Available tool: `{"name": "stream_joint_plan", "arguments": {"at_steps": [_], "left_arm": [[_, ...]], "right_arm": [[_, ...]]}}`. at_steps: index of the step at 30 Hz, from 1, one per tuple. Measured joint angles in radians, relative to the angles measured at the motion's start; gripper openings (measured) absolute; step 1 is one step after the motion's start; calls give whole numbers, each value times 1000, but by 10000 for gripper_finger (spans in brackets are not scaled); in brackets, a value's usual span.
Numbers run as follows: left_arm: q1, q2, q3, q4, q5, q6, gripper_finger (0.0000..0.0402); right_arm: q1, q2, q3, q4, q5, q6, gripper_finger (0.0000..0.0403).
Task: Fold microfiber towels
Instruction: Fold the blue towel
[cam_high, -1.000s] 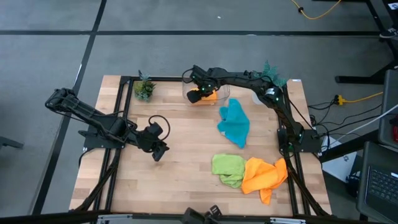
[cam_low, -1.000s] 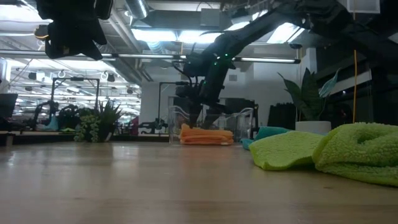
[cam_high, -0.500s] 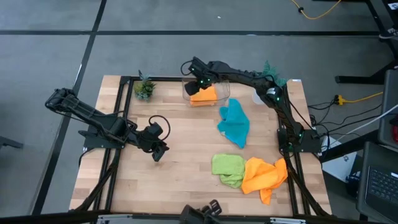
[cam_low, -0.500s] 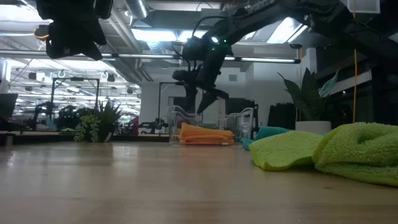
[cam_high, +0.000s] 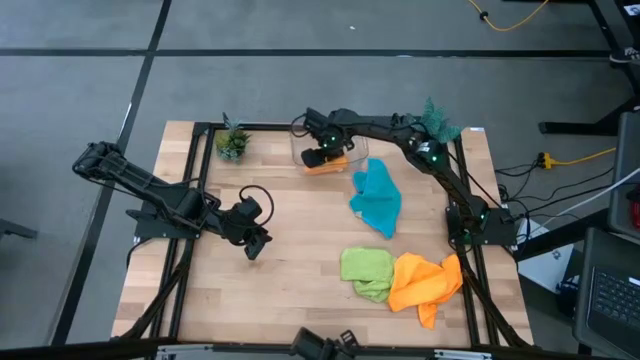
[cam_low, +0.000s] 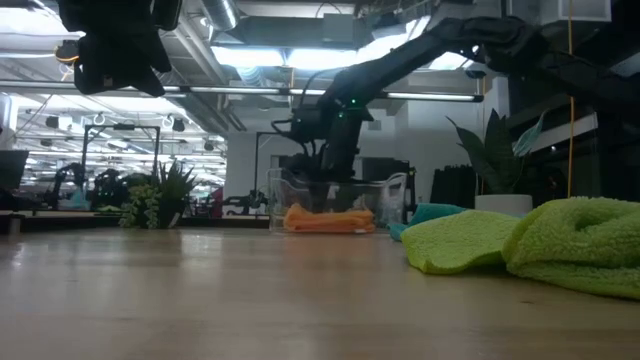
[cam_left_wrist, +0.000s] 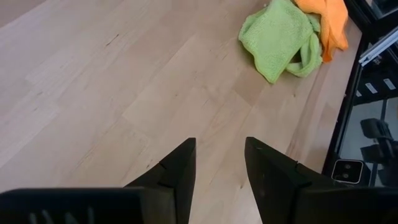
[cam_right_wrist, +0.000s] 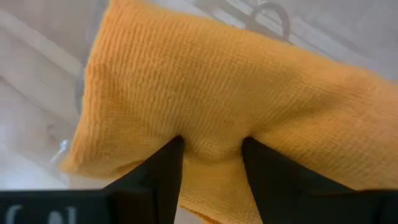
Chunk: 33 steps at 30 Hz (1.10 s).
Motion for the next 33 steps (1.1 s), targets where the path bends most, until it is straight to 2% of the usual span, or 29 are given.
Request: {"name": "stream_joint_plan", "arguments": {"at_steps": [7,12,17,24,33], "left_arm": [[0,0,0,-2,0,-1,131],[0,0,0,-2,0,-2,131],[0,0,0,-1,0,-7,131],[-13,0,0,-2,0,-8,131],[-23,0,0,-2,1,-12,131]], "right_arm": [[-2,-10,86,-36,6,-19,171],[-4,-15,251,-90,7,-49,171],[4,-111,210,-78,34,-103,171],[86,-192,209,-183,61,-168,171],[214,-180,197,-235,60,-186,171]]}}
